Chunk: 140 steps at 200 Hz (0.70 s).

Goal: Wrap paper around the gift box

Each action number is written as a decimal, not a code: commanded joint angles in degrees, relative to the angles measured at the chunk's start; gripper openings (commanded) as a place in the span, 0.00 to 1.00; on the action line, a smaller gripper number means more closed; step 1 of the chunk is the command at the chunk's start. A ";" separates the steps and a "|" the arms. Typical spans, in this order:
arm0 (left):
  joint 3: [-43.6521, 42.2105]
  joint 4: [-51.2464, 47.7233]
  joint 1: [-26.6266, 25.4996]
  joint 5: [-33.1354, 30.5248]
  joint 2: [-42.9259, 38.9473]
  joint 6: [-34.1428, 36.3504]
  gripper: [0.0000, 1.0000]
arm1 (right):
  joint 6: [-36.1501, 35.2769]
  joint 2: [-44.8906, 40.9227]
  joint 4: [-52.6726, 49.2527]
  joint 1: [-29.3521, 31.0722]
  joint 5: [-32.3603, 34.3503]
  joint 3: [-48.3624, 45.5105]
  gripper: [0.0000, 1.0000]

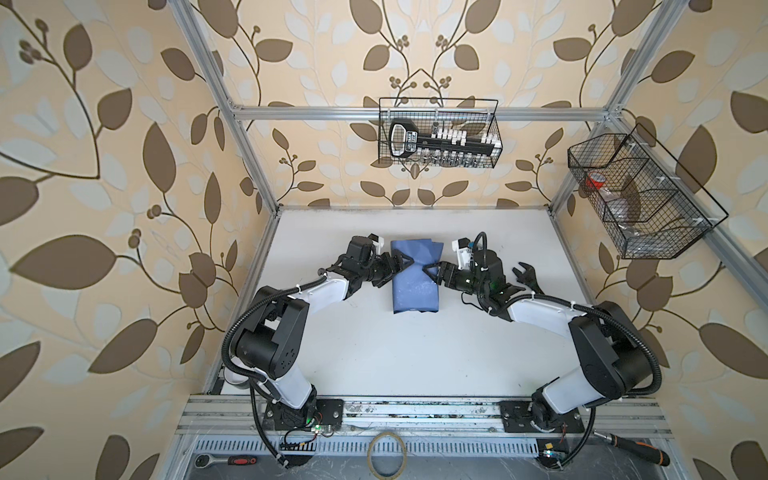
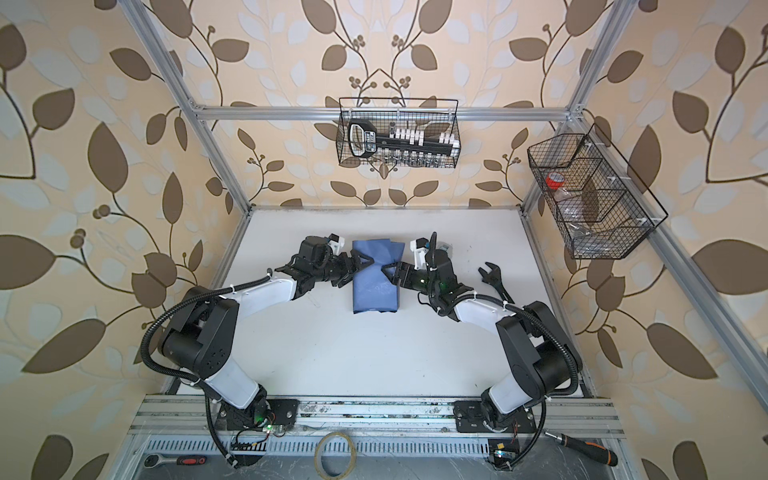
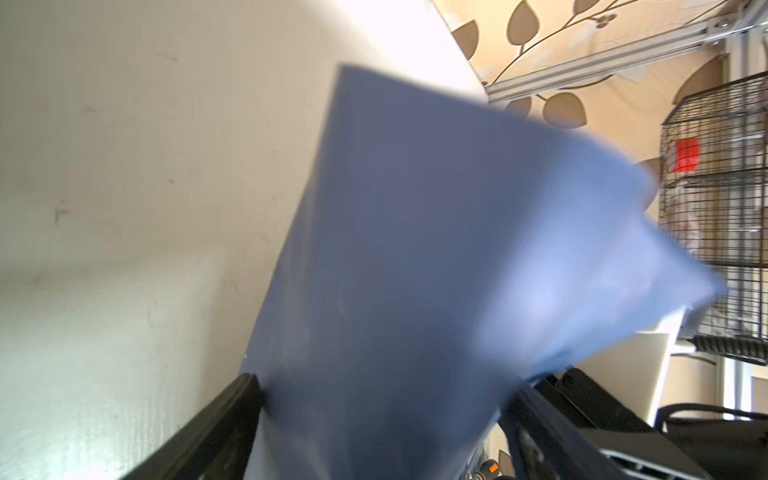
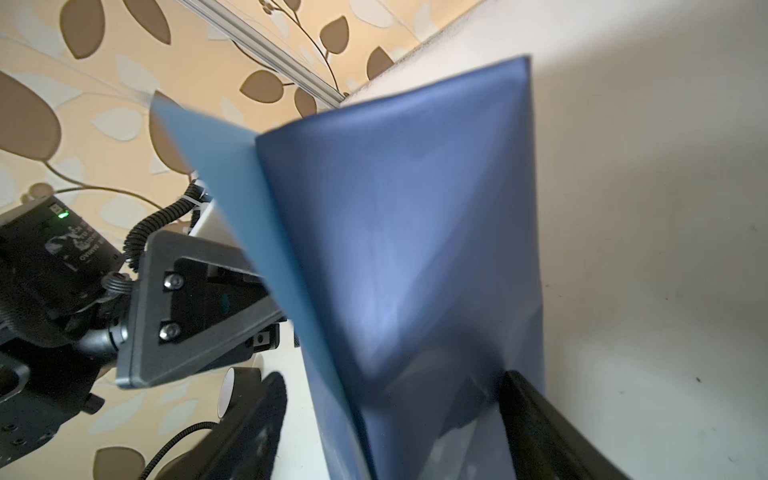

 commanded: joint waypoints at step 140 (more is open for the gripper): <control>-4.14 -2.36 -3.64 -0.63 -10.24 6.31 0.92 | -1.11 -6.06 -0.48 4.97 10.11 -5.43 0.69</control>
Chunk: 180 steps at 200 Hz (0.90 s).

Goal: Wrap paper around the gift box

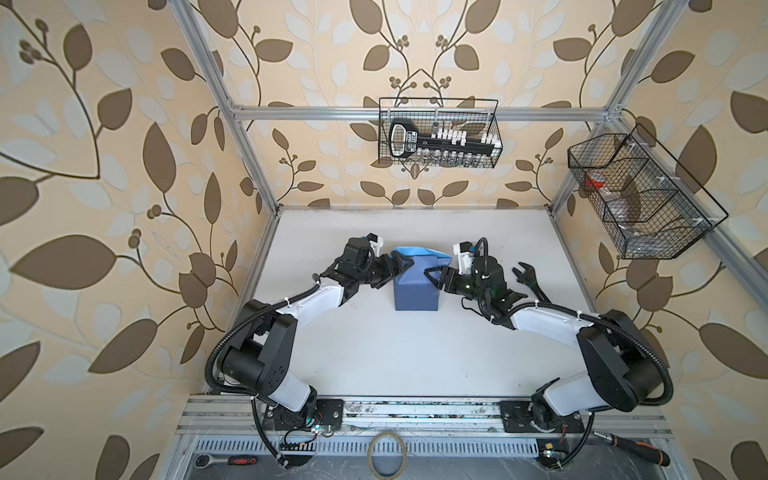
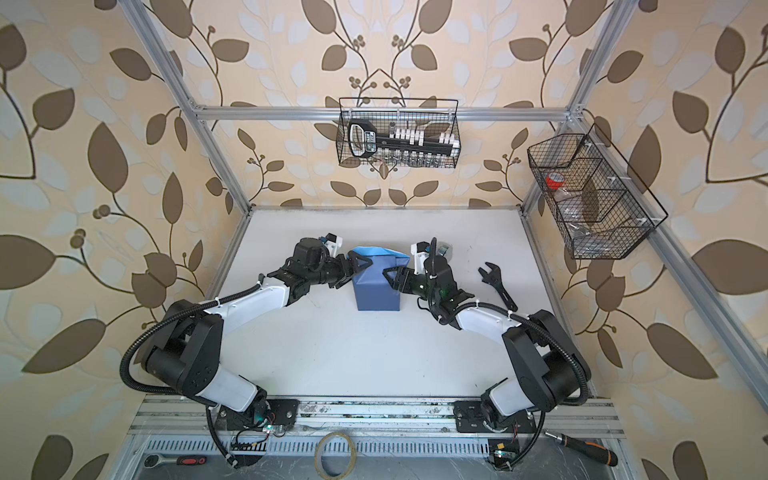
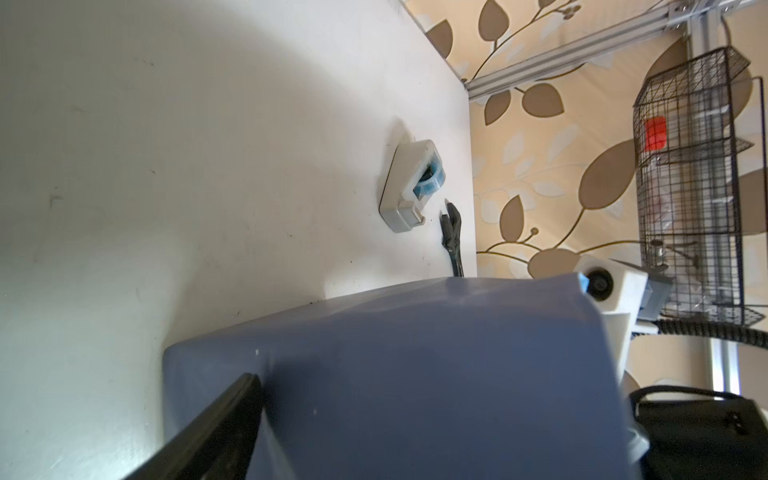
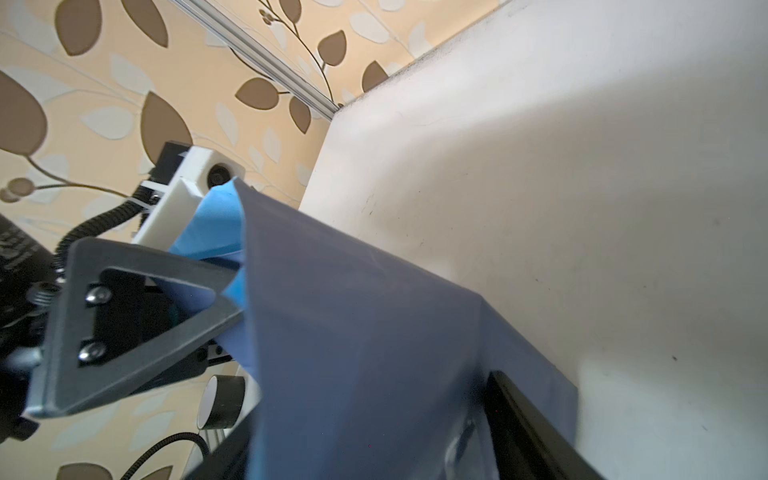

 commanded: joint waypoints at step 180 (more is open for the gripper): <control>-0.69 -13.46 -6.55 -24.49 -7.89 21.97 0.75 | -9.77 -6.18 -6.72 5.43 12.13 -4.95 0.63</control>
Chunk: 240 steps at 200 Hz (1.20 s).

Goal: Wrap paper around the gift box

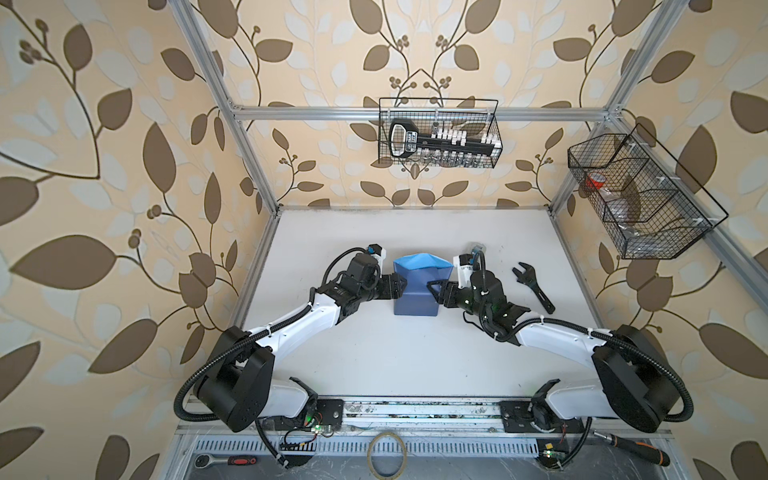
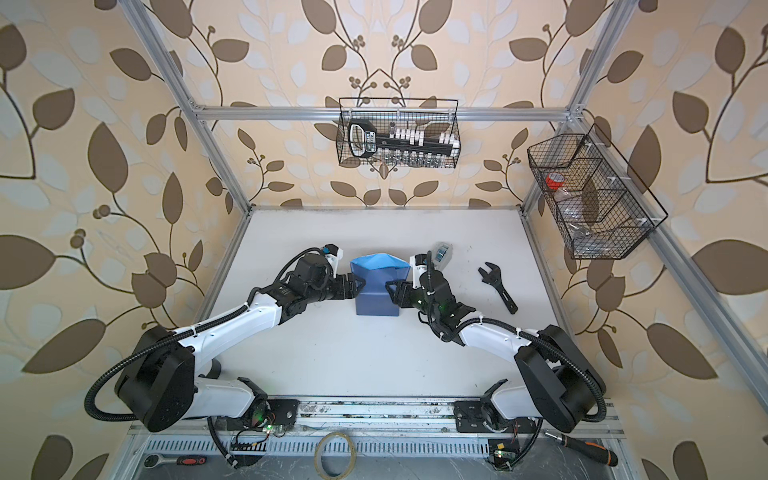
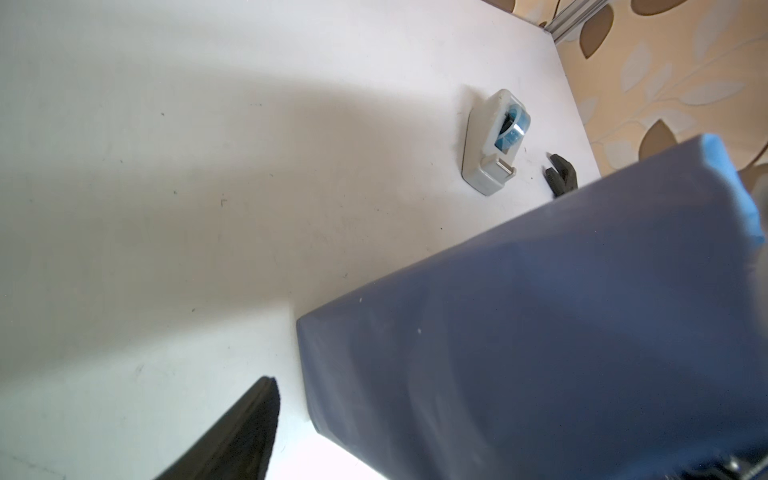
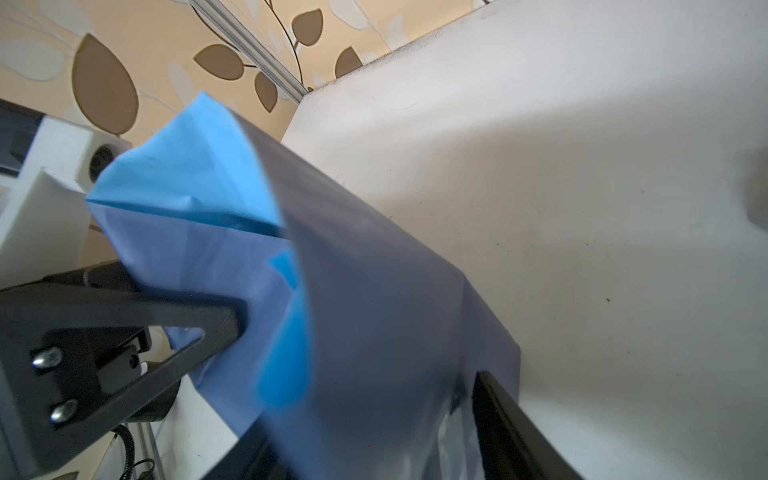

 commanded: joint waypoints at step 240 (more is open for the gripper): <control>6.26 -2.88 -4.15 -16.22 6.65 8.18 0.45 | -16.51 3.99 -17.59 1.25 16.06 10.60 0.52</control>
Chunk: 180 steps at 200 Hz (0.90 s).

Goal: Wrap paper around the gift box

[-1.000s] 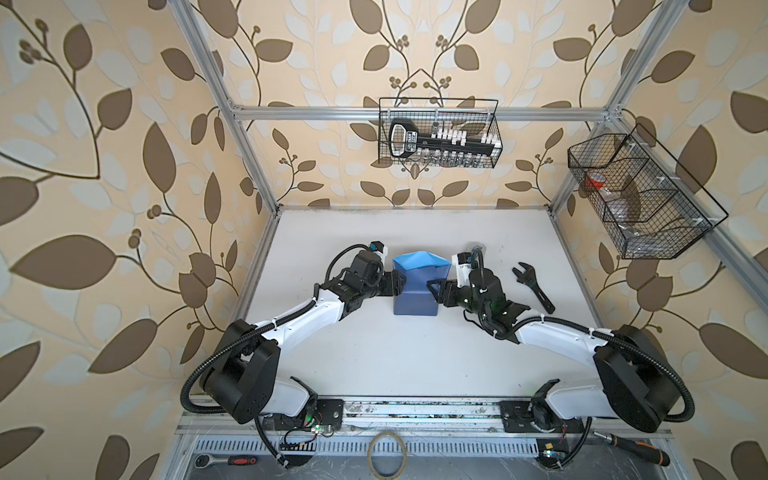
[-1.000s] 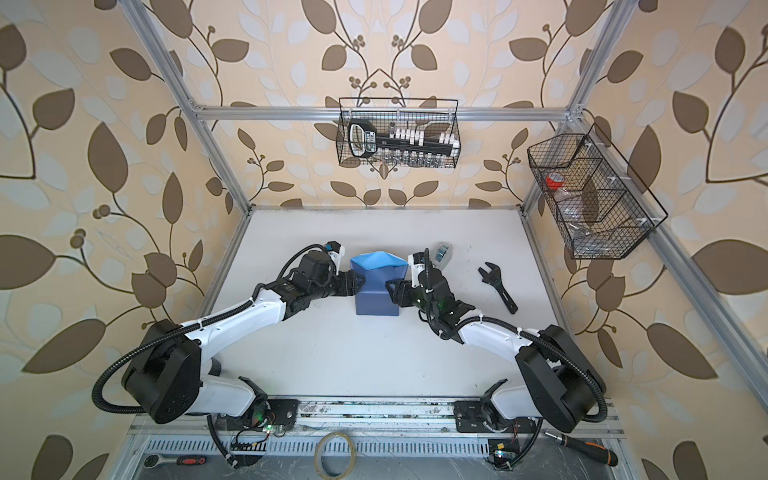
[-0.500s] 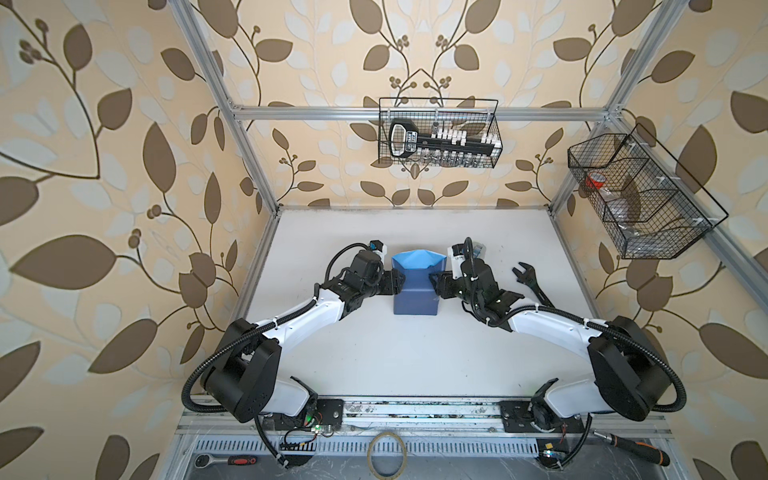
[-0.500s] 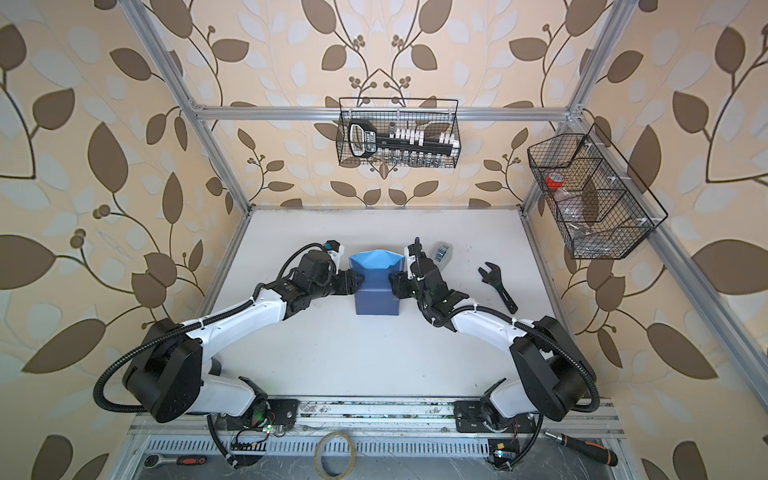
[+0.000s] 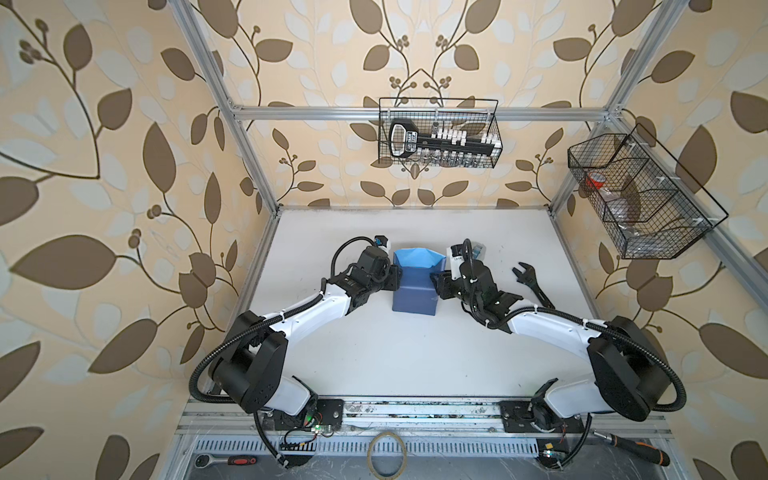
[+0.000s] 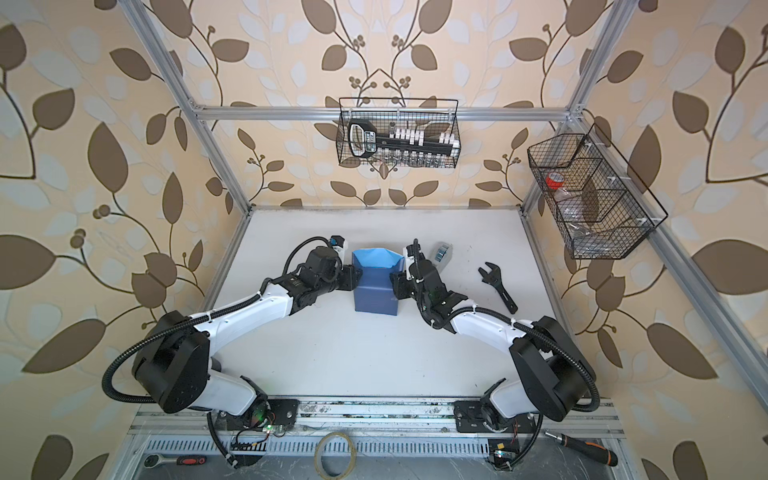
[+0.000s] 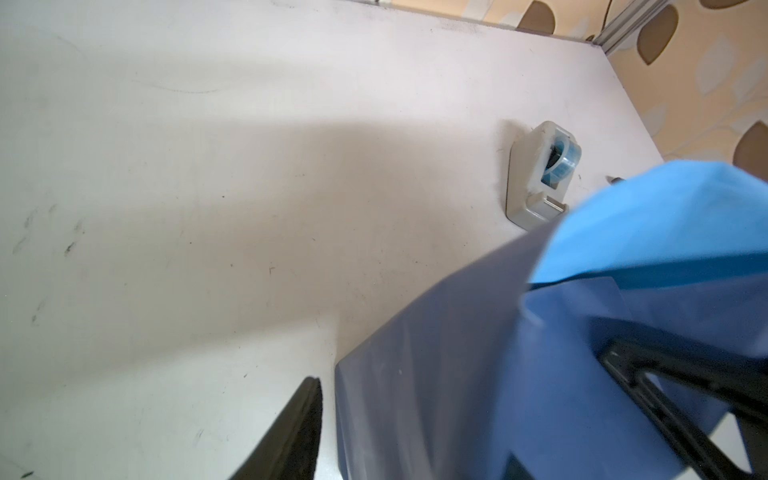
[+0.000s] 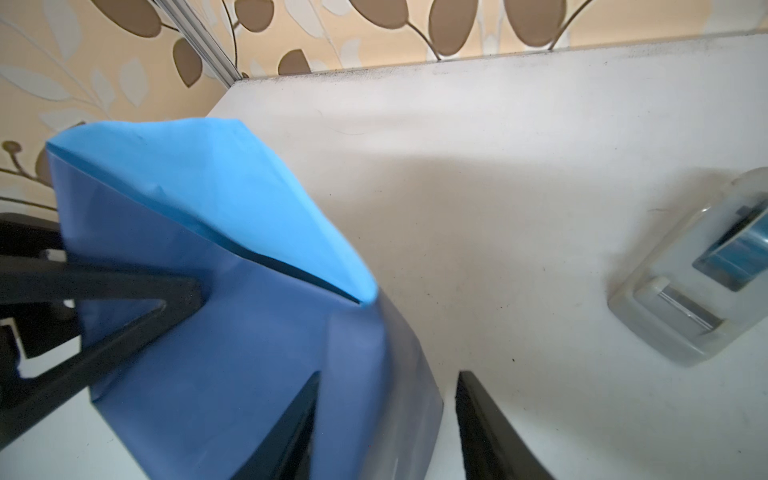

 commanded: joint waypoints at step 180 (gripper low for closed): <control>8.20 -7.14 -3.04 -10.63 3.16 5.68 0.29 | -5.74 2.03 -12.66 2.66 9.19 5.48 0.29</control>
